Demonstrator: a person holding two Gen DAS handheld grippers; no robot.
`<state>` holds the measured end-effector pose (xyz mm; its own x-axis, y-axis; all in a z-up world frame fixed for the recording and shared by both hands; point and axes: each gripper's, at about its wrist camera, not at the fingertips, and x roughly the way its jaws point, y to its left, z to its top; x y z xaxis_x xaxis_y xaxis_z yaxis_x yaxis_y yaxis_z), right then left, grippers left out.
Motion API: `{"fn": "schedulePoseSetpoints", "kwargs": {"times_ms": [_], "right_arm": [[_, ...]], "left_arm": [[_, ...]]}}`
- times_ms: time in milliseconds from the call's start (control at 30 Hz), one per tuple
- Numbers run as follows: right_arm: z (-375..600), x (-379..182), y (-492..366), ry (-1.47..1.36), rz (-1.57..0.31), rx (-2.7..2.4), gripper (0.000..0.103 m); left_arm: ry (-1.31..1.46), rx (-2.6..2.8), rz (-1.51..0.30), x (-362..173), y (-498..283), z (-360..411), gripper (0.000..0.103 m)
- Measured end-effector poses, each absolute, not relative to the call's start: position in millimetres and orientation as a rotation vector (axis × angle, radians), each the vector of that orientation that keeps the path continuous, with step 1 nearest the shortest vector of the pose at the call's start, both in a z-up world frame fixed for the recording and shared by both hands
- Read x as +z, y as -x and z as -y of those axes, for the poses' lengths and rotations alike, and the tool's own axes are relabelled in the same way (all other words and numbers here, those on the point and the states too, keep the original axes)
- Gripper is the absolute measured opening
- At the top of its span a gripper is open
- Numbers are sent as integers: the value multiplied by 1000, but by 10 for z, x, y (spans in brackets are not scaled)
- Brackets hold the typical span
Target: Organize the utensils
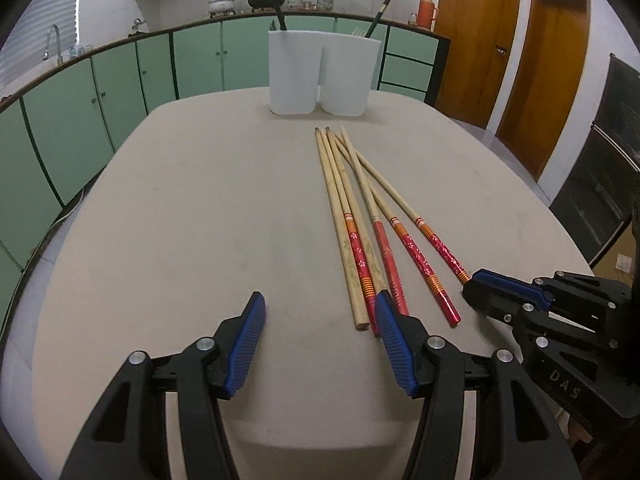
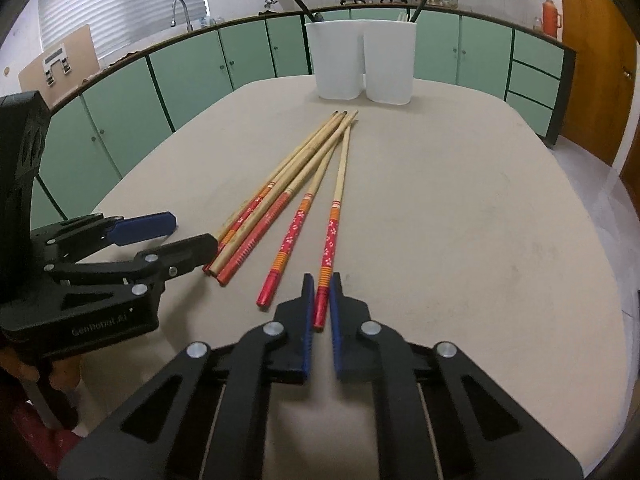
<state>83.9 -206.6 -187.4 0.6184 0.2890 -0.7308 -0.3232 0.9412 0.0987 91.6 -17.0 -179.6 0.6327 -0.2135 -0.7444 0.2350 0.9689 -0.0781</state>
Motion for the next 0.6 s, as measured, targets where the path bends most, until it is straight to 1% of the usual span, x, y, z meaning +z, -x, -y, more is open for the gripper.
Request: {"fn": "schedulePoseSetpoints", "kwargs": {"times_ms": [167,400,500,567,600], "right_arm": [[2173,-1866,-862,39,-831,304,5],[2388,-1886,-941,-1,-841,220,5],[2403,-1896,-943,-4,-840,219,5],[2405,-1891,-935,-5,-839,221,5],[2412,-1892,-936,-8,-838,223,5]], "left_arm": [[-11,-249,-848,-1790,-914,128,54],[-15,-251,-858,-1800,-922,129,53],[-18,-250,-860,-1803,-937,131,47],[-30,-247,-859,-1807,-946,152,40],[-34,-246,-859,-1808,-943,154,40]]}}
